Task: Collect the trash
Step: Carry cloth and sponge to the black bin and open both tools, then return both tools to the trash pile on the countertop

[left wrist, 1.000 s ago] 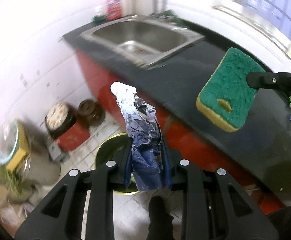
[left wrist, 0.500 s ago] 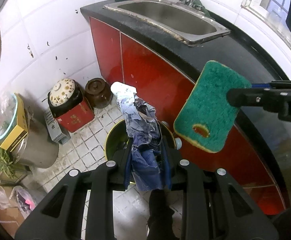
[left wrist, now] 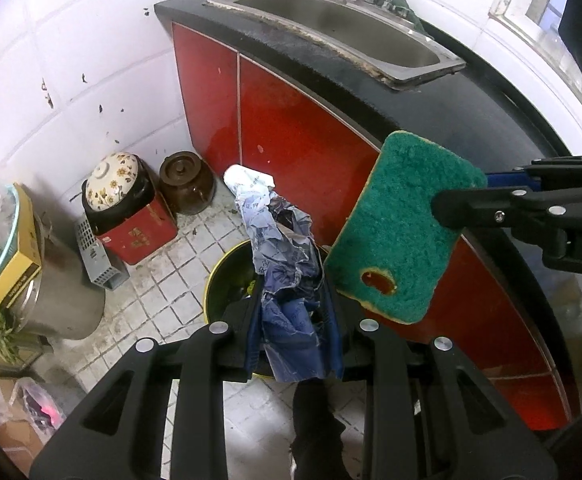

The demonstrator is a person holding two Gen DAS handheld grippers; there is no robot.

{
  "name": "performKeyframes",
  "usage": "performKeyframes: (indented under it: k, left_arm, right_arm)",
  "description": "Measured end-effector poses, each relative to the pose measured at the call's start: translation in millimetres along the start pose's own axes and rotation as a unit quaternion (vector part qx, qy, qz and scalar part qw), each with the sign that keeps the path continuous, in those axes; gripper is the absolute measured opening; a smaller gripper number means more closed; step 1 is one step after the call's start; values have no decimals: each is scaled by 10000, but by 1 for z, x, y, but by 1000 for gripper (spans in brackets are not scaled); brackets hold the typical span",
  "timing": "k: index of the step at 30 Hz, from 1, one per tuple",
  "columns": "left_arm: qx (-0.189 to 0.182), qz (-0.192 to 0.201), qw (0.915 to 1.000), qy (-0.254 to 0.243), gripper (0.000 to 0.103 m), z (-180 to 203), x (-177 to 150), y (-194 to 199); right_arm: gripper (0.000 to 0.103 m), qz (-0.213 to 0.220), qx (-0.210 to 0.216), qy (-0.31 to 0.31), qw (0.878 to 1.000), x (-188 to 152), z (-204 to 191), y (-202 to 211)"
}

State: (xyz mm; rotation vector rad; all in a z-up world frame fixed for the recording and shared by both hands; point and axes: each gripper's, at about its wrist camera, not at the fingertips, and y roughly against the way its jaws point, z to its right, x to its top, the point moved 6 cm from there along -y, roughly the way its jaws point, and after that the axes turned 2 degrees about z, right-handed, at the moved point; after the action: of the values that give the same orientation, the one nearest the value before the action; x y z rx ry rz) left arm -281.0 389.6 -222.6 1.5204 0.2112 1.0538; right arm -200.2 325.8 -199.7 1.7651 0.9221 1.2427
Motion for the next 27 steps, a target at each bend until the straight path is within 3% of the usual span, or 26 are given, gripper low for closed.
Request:
performKeyframes:
  k: [1, 2, 4, 12, 15, 18, 20, 23, 27]
  left_arm:
    - [-50, -31, 10000, 40, 30, -2, -1, -2]
    - [-94, -67, 9999, 59, 47, -3, -1, -3]
    - [-14, -41, 10000, 80, 69, -6, -3, -5]
    - [70, -37, 9999, 124, 70, -11, -4, -6]
    - [116, -19, 9999, 35, 74, -6, -2, -2]
    - [187, 99, 9997, -149, 83, 4, 7, 6]
    - [259, 233, 9988, -336, 93, 19, 16, 13]
    - [240, 365, 9971, -630, 95, 47, 31, 21]
    - [-291, 505, 9925, -1073, 95, 108, 49, 28]
  right_arm:
    - [31, -20, -1, 0, 10000, 1, 0, -2]
    - [38, -65, -1, 1, 10000, 2, 0, -4]
    - [54, -100, 10, 17, 9999, 4, -1, -8]
    - [60, -130, -19, -22, 9999, 4, 4, -8]
    - [71, -50, -51, -111, 9999, 1, 9, 1]
    - [73, 136, -90, -227, 9996, -6, 20, 22]
    - [77, 316, -156, -384, 9986, -12, 33, 43]
    - [80, 659, -329, -701, 9948, -27, 61, 83]
    - [80, 1025, -734, -1239, 9843, -63, 108, 137]
